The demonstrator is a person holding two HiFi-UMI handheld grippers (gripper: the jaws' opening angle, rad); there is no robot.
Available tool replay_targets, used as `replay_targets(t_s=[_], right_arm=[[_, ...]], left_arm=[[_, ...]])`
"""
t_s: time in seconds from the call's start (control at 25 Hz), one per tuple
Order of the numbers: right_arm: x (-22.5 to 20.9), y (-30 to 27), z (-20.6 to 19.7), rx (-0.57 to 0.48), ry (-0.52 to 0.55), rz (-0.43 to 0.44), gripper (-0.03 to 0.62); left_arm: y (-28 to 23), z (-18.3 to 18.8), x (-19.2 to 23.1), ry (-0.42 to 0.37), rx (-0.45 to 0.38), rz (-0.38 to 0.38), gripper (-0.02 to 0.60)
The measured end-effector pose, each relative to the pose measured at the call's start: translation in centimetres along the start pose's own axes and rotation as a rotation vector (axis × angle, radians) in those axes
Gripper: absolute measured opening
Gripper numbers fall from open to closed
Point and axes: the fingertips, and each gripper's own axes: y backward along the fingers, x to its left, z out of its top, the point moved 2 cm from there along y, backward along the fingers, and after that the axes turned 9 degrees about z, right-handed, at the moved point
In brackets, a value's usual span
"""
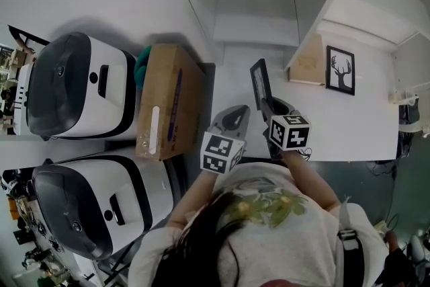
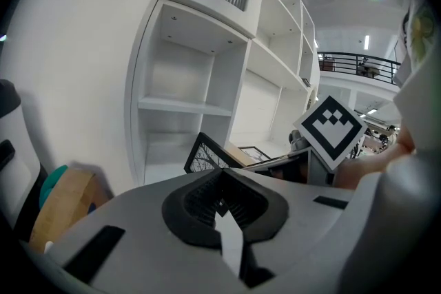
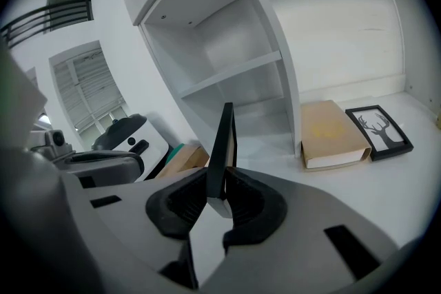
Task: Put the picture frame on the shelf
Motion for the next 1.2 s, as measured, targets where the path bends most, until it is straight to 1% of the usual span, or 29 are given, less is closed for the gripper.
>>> replay_targets(t_s=[0.12,0.4,1.2], right_arm=[[-0.2,-0.5,0.1,0.010,-0.004,-0.002,0.087],[-1.0,-1.9,0.5,0.032,-0.003,-0.019,0.087],[-3.1,-5.7,1.6,0.060,-0.007,-0.053,0.087]], left_arm=[[-0.3,0.1,0.2,0.002,0.011,-0.008,0.029],[-1.5,0.9,0.6,-0.004,0.007,-0.025,0.029],[-4.4,0.7,2.1,0.009,0.040,-0.055,0.029]])
